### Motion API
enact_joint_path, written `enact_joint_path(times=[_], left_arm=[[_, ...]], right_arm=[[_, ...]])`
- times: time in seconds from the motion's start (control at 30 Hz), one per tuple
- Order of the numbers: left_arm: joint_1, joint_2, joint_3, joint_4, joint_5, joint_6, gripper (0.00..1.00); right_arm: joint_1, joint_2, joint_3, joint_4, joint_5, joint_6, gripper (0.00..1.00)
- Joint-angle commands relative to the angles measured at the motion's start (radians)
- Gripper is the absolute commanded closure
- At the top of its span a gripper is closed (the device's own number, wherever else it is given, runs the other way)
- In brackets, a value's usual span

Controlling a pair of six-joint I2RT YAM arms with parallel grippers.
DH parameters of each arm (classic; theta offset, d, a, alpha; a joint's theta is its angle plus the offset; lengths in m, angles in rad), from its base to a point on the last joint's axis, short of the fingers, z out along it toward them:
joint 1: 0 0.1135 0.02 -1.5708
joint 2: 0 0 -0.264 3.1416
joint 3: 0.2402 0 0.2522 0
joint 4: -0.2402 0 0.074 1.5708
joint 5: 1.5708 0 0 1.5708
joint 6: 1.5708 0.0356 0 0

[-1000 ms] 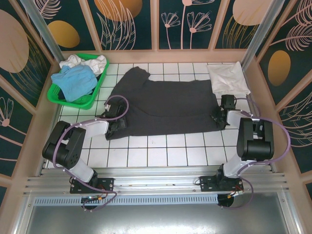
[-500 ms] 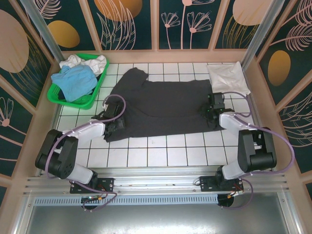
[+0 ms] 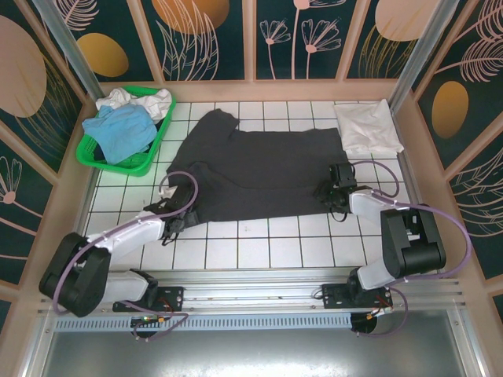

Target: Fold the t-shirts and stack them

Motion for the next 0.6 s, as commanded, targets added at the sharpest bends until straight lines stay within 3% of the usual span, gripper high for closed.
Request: enact_joint_path(times=[0.0,0.37,0.4,0.47,0.57], left_arm=[[-0.001,-0.053,-0.005,-0.094,-0.066,-0.084,0.27],[-0.001,0.001,-0.099,0.077,0.074,-0.071,0.40],[-0.001,-0.003,-0.109,0.101,0.092,-0.071,0.45],[-0.002,-0.016,-0.135,0.145,0.113,-0.080,0.68],[-0.001,-0.027,-0.119,0.093,0.052,-0.091,0.88]], right_arm=[[-0.015,0.040,-0.025,0.013,0.019,0.003,0.47],[-0.051,0.062,-0.025,0.037,-0.012,-0.028,0.46],[-0.055,0.061,-0.030,0.045,-0.018,-0.027,0.46],[-0.057,0.062,-0.046,0.068,-0.044,-0.025,0.46],[-0.060,0.068,-0.063,0.087,-0.047,-0.023,0.46]])
